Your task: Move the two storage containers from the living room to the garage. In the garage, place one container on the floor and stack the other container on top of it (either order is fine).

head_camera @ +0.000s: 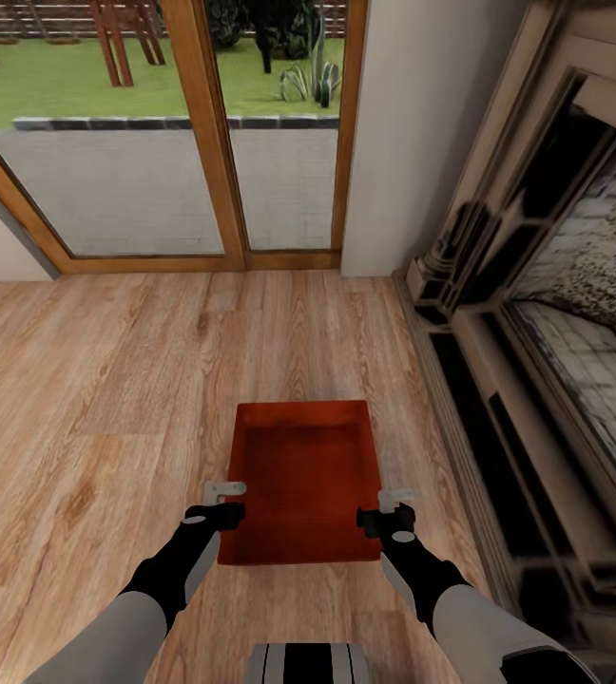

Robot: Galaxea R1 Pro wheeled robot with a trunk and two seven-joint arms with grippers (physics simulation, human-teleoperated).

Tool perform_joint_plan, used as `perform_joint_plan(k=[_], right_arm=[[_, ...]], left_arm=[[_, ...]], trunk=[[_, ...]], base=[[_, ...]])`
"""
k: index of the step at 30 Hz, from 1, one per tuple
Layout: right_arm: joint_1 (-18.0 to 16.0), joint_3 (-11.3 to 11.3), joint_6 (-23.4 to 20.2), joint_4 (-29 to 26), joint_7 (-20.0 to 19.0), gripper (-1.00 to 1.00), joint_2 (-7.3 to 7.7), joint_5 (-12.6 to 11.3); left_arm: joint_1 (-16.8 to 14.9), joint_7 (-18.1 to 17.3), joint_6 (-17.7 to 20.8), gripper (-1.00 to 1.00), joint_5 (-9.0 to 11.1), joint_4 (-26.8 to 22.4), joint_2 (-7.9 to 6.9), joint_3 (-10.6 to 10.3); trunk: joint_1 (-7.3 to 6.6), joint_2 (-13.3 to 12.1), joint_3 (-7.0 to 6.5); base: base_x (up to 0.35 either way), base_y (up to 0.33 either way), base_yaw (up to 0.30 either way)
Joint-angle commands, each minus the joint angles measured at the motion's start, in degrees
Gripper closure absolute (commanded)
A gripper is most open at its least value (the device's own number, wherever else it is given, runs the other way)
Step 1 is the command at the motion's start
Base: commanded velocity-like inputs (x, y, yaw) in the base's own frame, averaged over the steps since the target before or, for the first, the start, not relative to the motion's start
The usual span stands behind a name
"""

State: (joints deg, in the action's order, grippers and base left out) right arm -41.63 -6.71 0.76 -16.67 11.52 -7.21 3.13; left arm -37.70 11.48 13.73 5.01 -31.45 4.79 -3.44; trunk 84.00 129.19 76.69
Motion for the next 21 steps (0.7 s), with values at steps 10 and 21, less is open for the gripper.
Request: perform_joint_plan(k=[10, 21], right_arm=[[0.0, -0.2, 0.2, 0.1, 0.4, -1.0, 0.09, 0.3], [-0.1, -0.1, 0.2, 0.0, 0.4, -1.0, 0.16, 0.2]], left_arm=[[0.0, 0.5, 0.3, -1.0, 0.5, -0.1, -0.05, -0.4], [0.0, 0.5, 0.3, -1.0, 0.5, -0.1, -0.05, -0.3]], trunk=[[-0.01, 0.0, 0.03], [-0.01, 0.0, 0.03]], base=[[0.0, 0.0, 0.0], [0.0, 0.0, 0.0]])
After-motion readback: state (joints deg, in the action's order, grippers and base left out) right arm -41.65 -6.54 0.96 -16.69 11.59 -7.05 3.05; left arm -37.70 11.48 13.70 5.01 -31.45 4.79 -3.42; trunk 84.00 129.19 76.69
